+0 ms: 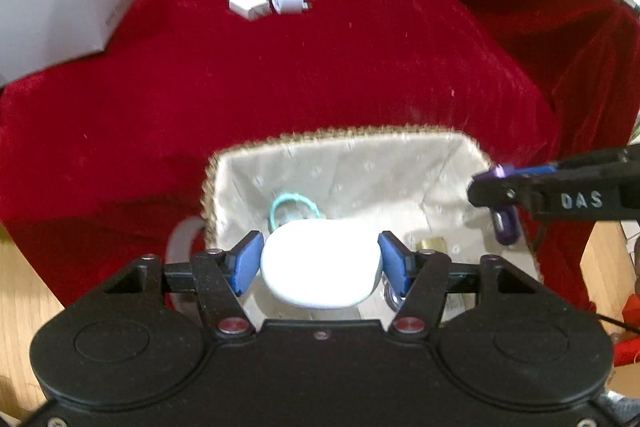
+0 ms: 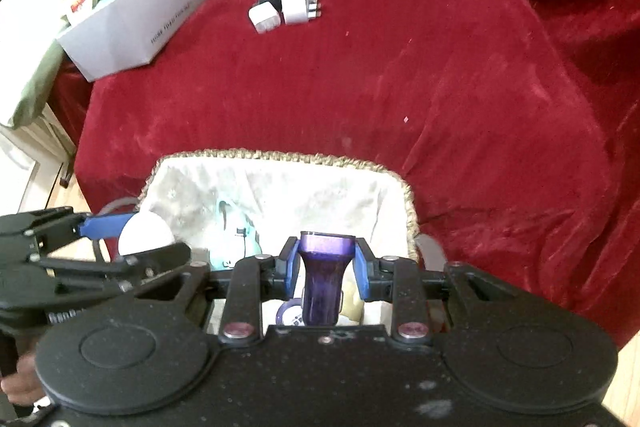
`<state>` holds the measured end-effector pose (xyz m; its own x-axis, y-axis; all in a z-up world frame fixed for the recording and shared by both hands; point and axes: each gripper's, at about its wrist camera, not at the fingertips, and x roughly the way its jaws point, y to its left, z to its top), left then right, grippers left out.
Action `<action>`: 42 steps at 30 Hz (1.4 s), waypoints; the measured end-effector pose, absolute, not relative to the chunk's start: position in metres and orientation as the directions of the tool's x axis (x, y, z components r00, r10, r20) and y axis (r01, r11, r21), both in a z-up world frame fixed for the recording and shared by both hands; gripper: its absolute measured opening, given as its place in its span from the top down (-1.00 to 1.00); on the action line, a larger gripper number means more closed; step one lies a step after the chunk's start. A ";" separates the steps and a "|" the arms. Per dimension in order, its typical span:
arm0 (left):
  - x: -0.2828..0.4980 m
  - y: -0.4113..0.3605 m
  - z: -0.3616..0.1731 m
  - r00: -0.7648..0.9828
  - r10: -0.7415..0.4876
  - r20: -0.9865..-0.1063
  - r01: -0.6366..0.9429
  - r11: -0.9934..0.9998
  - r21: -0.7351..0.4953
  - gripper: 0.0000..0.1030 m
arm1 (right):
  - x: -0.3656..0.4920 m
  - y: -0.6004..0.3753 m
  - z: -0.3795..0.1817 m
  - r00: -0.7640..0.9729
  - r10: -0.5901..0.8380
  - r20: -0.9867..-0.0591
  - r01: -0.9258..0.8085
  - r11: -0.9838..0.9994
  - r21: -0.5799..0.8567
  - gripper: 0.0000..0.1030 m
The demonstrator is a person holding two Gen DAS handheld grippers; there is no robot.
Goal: Organize rigid objects
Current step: 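Carry the white oval case and purple car charger over the woven basket, then lower both held items into the basket and open both tools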
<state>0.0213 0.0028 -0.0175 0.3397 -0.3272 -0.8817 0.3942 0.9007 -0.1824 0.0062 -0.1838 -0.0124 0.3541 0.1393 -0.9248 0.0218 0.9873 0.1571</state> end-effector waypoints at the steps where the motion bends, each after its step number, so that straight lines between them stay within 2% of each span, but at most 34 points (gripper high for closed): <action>1: 0.022 0.001 -0.021 0.331 -0.322 -0.887 0.394 0.901 -0.180 -0.14 | 0.012 -0.184 -0.016 0.349 0.141 -0.926 0.024 0.987 0.160 0.46; 10: 0.023 -0.020 -0.032 0.344 -0.251 -0.905 0.441 0.894 -0.080 -0.14 | 0.039 -0.175 -0.056 0.282 0.130 -0.951 0.049 0.988 0.149 0.46; 16: 0.026 -0.025 -0.035 0.279 -0.309 -0.909 0.438 0.883 -0.166 -0.14 | 0.046 -0.177 -0.065 0.266 0.112 -0.958 0.071 0.988 0.135 0.47; 20: 0.022 -0.032 -0.041 0.314 -0.242 -0.918 0.452 0.889 -0.080 -0.14 | 0.046 -0.175 -0.069 0.260 0.099 -0.960 0.063 0.991 0.119 0.46; 25: 0.026 -0.032 -0.051 0.261 -0.247 -0.933 0.453 0.885 -0.108 -0.14 | 0.056 -0.166 -0.082 0.251 0.115 -0.961 0.068 0.988 0.136 0.46; 38: 0.021 -0.031 -0.055 0.255 -0.229 -0.940 0.461 0.883 -0.090 -0.15 | 0.052 -0.163 -0.082 0.265 0.101 -0.959 0.065 0.990 0.122 0.45; 42: 0.020 -0.029 -0.051 0.266 -0.238 -0.934 0.460 0.883 -0.094 -0.24 | 0.049 -0.164 -0.076 0.272 0.107 -0.956 0.061 0.990 0.129 0.45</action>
<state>0.0204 -0.0292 -0.0512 0.2658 -0.2383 -0.9341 0.4600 0.8829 -0.0943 0.0492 -0.1644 -0.0765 0.2720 0.1075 -0.9563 0.0614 0.9898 0.1287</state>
